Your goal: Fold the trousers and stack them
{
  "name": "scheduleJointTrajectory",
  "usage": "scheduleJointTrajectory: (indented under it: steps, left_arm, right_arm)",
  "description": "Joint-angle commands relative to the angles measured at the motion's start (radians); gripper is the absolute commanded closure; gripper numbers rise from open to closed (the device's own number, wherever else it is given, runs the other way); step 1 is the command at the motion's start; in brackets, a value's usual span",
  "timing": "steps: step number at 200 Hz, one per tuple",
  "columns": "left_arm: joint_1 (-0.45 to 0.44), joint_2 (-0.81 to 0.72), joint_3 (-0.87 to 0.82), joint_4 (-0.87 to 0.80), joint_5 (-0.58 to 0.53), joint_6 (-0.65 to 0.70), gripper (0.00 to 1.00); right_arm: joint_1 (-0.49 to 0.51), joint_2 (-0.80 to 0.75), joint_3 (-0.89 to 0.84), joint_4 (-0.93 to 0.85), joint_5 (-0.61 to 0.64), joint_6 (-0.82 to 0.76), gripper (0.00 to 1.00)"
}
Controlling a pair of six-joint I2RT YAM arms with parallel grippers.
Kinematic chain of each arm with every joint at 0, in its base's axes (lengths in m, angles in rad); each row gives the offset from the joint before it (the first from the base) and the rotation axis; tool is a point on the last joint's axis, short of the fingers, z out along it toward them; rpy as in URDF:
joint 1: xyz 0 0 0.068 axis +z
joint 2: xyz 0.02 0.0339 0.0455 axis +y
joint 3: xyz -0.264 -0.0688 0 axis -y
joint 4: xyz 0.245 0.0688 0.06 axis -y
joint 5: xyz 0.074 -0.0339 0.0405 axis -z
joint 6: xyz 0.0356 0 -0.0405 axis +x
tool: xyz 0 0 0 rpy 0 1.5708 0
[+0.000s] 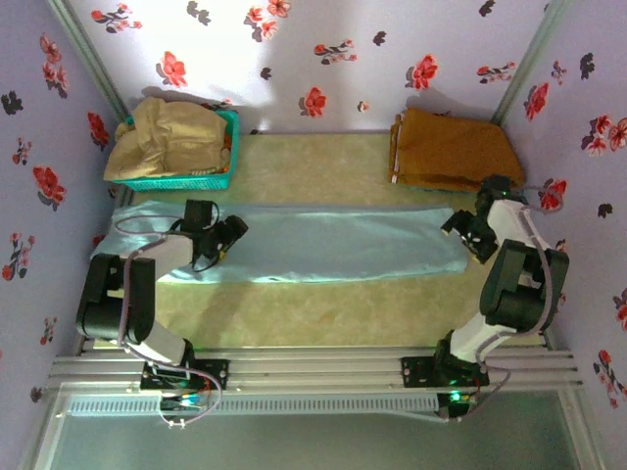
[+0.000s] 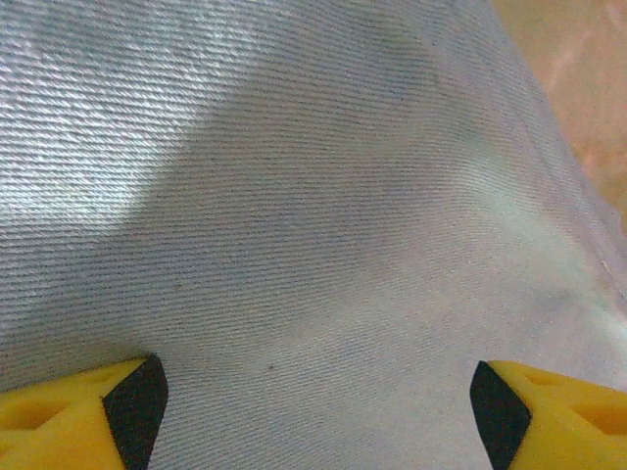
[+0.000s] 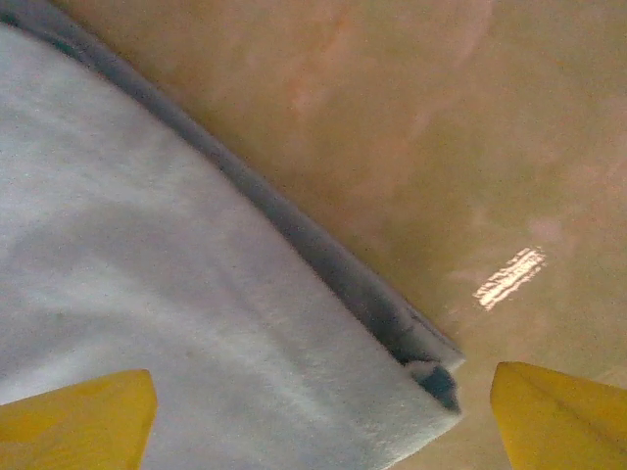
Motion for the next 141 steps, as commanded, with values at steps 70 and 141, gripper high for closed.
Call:
scheduleJointTrajectory:
  steps: [70, 141]
  left_arm:
    - [0.020, -0.219, -0.055, -0.120, 0.032, 0.033, 0.13]
    - [0.028, -0.265, -0.059, -0.152, 0.047, 0.030, 0.13]
  right_arm:
    - [0.011, 0.227, -0.061, 0.079, -0.074, 0.091, 0.41]
    - [-0.033, 0.100, -0.055, 0.054, -0.048, 0.100, 1.00]
